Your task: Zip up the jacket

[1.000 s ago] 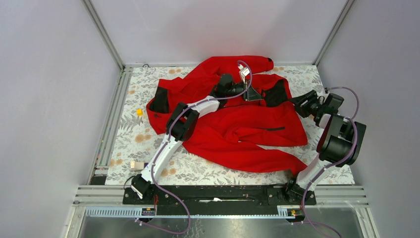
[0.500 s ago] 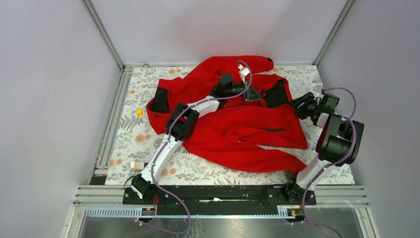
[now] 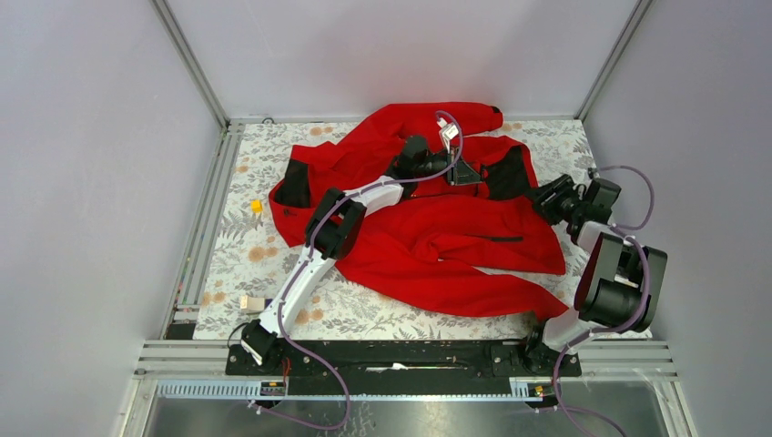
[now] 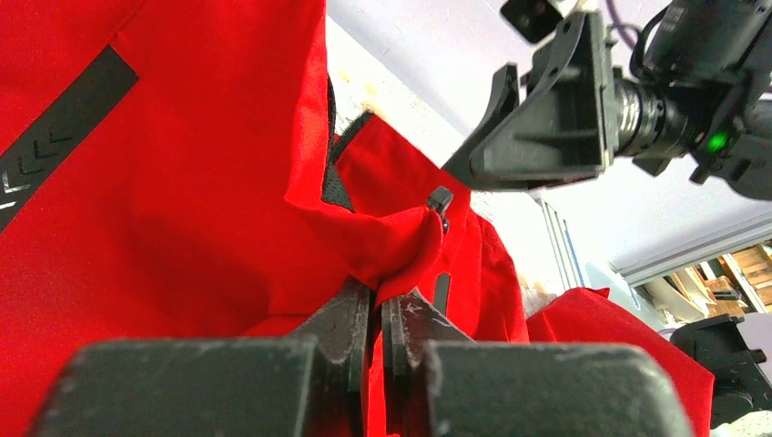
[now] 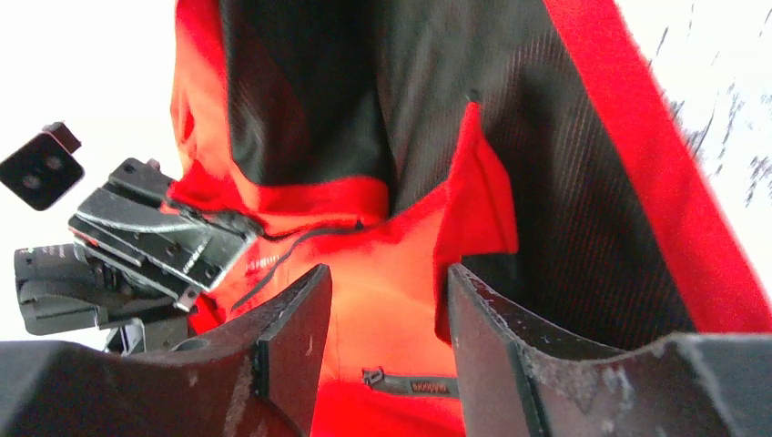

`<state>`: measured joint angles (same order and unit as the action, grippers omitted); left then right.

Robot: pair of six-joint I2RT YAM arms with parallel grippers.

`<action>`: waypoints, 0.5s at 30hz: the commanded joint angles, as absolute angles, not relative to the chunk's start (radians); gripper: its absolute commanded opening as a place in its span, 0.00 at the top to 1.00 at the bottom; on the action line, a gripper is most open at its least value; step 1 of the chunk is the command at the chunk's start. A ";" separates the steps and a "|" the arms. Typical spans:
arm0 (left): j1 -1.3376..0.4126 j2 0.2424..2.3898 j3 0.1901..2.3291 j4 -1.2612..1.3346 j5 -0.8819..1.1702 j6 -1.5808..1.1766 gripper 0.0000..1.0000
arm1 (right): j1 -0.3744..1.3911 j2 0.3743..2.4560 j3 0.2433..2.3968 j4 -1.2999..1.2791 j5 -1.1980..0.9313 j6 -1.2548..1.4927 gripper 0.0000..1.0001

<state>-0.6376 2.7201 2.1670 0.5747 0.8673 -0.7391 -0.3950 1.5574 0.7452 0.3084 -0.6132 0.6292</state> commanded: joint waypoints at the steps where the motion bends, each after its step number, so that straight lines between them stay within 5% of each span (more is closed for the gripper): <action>1: -0.638 2.724 2.206 0.626 0.881 -0.742 1.00 | -0.355 1.544 0.669 0.392 -0.668 0.694 0.44; 15: -0.636 2.721 2.204 0.629 0.888 -0.738 1.00 | -0.304 1.521 0.609 0.234 -0.619 0.568 0.40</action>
<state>-0.6376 2.7201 2.1674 0.5770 0.8707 -0.7387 -0.3122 1.5200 0.6155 0.2687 -0.6609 0.6365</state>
